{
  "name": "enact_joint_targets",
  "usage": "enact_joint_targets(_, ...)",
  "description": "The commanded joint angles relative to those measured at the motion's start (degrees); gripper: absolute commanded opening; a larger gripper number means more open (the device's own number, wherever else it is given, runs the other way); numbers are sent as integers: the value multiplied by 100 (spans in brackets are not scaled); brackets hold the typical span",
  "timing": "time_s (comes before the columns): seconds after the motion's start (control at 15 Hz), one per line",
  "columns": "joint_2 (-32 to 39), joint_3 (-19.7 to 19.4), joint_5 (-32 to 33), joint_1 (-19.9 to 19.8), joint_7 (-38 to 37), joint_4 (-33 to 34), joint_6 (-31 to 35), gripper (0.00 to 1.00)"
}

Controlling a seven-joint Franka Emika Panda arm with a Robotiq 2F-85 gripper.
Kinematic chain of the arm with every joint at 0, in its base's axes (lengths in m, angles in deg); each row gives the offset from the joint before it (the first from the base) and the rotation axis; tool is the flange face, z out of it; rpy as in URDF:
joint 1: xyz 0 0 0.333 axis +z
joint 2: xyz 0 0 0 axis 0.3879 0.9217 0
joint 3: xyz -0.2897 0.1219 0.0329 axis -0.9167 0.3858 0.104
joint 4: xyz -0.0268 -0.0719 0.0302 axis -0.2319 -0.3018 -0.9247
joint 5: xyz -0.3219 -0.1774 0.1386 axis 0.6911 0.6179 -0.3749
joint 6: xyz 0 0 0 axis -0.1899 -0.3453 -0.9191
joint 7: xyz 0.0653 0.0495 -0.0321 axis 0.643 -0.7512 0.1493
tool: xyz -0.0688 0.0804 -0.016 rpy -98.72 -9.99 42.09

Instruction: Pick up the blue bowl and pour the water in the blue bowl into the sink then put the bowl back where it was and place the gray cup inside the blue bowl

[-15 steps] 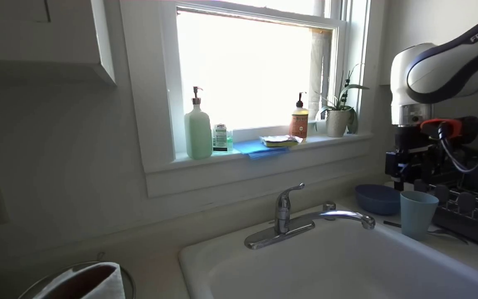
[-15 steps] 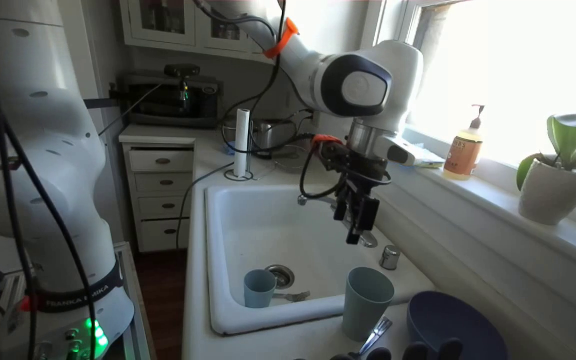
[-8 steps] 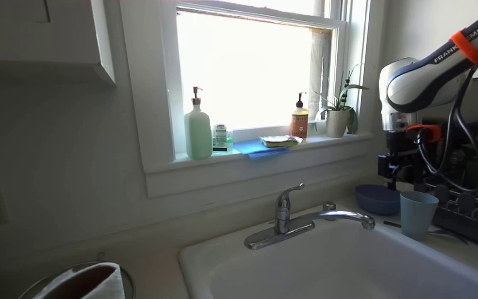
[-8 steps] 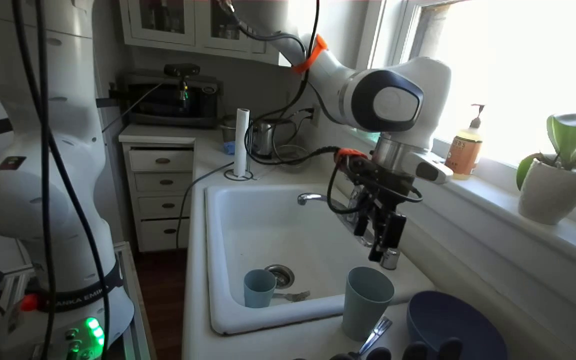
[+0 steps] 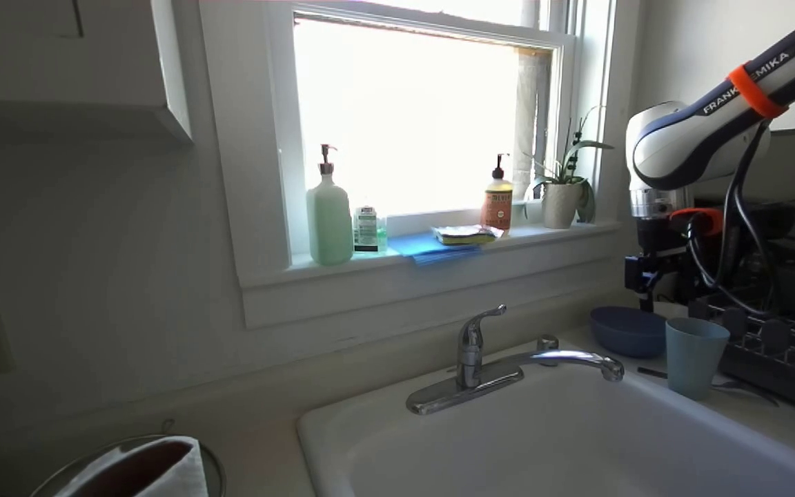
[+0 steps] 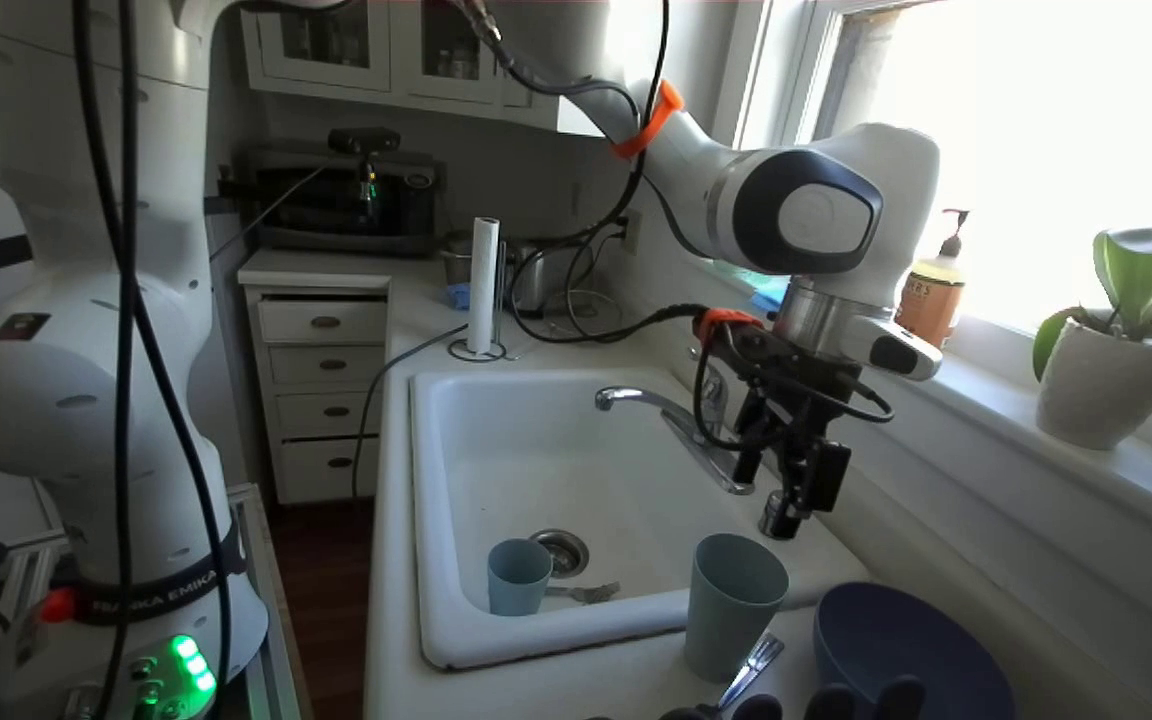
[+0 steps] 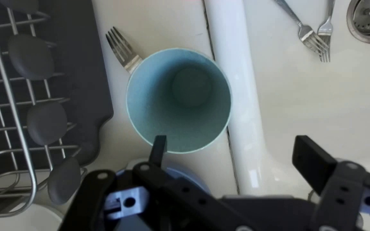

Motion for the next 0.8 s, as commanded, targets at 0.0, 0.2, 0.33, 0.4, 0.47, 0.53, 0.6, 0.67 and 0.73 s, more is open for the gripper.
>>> enact_joint_targets(0.0,-19,6,-14,-1,47,57,1,100)
enact_joint_targets(0.2,-146,37,-27,18,49,90,19,100)
enact_joint_targets(0.33,30,6,-74,-12,-105,273,63,100)
enact_joint_targets(0.4,214,-3,-164,-48,-76,445,73,100)
enact_joint_targets(0.47,327,-6,-156,-56,-84,516,202,100)
enact_joint_targets(0.53,467,-3,-170,-69,-20,620,260,100)
enact_joint_targets(0.6,631,0,-140,-71,-16,731,430,100)
enact_joint_targets(0.67,777,16,-140,-79,70,819,583,100)
enact_joint_targets(0.73,922,32,-149,-90,139,906,742,100)
